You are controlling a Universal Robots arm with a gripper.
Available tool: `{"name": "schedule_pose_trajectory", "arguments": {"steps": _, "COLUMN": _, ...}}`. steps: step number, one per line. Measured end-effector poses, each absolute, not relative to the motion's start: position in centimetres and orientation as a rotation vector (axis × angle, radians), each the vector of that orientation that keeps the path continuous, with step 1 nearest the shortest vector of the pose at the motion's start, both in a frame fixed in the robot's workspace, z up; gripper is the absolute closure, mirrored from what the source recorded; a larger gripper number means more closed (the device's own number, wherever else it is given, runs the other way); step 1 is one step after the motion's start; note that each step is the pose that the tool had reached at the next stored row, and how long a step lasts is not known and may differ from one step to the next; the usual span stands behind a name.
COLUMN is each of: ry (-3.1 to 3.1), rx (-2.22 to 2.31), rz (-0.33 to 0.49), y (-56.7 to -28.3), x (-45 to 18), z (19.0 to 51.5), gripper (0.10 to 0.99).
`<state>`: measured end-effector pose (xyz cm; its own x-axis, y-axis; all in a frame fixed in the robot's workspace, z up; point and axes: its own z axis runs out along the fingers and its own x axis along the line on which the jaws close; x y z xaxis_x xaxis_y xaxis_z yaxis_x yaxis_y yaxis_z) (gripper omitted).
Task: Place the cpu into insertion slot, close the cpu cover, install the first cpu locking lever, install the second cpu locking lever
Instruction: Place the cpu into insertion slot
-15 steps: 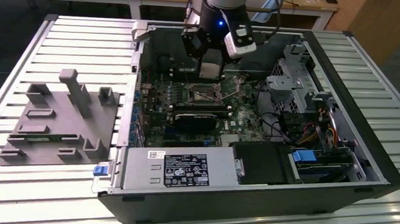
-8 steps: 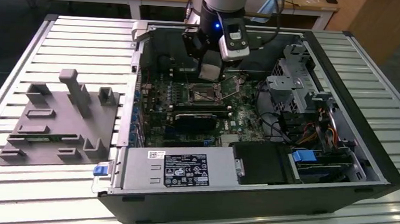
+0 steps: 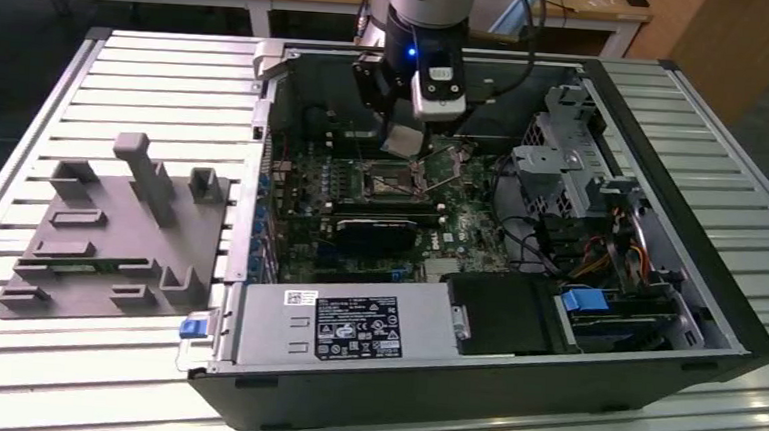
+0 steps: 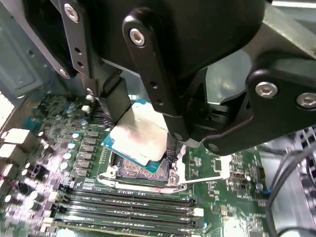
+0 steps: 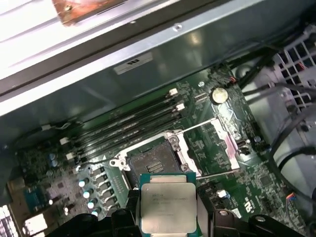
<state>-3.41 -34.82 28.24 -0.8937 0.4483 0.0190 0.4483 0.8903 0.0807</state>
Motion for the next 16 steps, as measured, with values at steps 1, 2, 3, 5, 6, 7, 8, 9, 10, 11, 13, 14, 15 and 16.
{"name": "schedule_pose_trajectory", "arguments": {"steps": 1, "ry": 3.047, "rx": 0.751, "rz": 0.13, "y": -34.82, "x": -3.41, "z": 28.19, "gripper": 0.545}}
{"name": "schedule_pose_trajectory", "arguments": {"steps": 2, "ry": 3.039, "rx": 0.779, "rz": 0.13, "y": -34.82, "x": -3.41, "z": 28.14, "gripper": 0.545}}
{"name": "schedule_pose_trajectory", "arguments": {"steps": 3, "ry": 3.031, "rx": 0.806, "rz": 0.13, "y": -34.82, "x": -3.41, "z": 28.1, "gripper": 0.545}}
{"name": "schedule_pose_trajectory", "arguments": {"steps": 5, "ry": 3.014, "rx": 0.861, "rz": 0.13, "y": -34.82, "x": -3.41, "z": 28.01, "gripper": 0.545}}
{"name": "schedule_pose_trajectory", "arguments": {"steps": 6, "ry": 3.006, "rx": 0.888, "rz": 0.13, "y": -34.82, "x": -3.41, "z": 27.97, "gripper": 0.545}}
{"name": "schedule_pose_trajectory", "arguments": {"steps": 7, "ry": 2.997, "rx": 0.915, "rz": 0.13, "y": -34.82, "x": -3.41, "z": 27.93, "gripper": 0.545}}
{"name": "schedule_pose_trajectory", "arguments": {"steps": 8, "ry": 2.988, "rx": 0.942, "rz": 0.13, "y": -34.82, "x": -3.41, "z": 27.89, "gripper": 0.545}}
{"name": "schedule_pose_trajectory", "arguments": {"steps": 9, "ry": 2.979, "rx": 0.968, "rz": 0.13, "y": -34.82, "x": -3.41, "z": 27.85, "gripper": 0.545}}
{"name": "schedule_pose_trajectory", "arguments": {"steps": 10, "ry": 2.969, "rx": 0.995, "rz": 0.129, "y": -34.82, "x": -3.41, "z": 27.82, "gripper": 0.545}}
{"name": "schedule_pose_trajectory", "arguments": {"steps": 11, "ry": 2.959, "rx": 1.021, "rz": 0.129, "y": -34.82, "x": -3.41, "z": 27.79, "gripper": 0.545}}
{"name": "schedule_pose_trajectory", "arguments": {"steps": 13, "ry": 2.938, "rx": 1.076, "rz": 0.129, "y": -34.83, "x": -3.41, "z": 27.72, "gripper": 0.545}}
{"name": "schedule_pose_trajectory", "arguments": {"steps": 14, "ry": 2.928, "rx": 1.102, "rz": 0.129, "y": -34.82, "x": -3.42, "z": 27.69, "gripper": 0.545}}
{"name": "schedule_pose_trajectory", "arguments": {"steps": 15, "ry": 2.917, "rx": 1.128, "rz": 0.129, "y": -34.83, "x": -3.41, "z": 27.66, "gripper": 0.545}}
{"name": "schedule_pose_trajectory", "arguments": {"steps": 16, "ry": 2.906, "rx": 1.154, "rz": 0.128, "y": -34.82, "x": -3.41, "z": 27.63, "gripper": 0.545}}
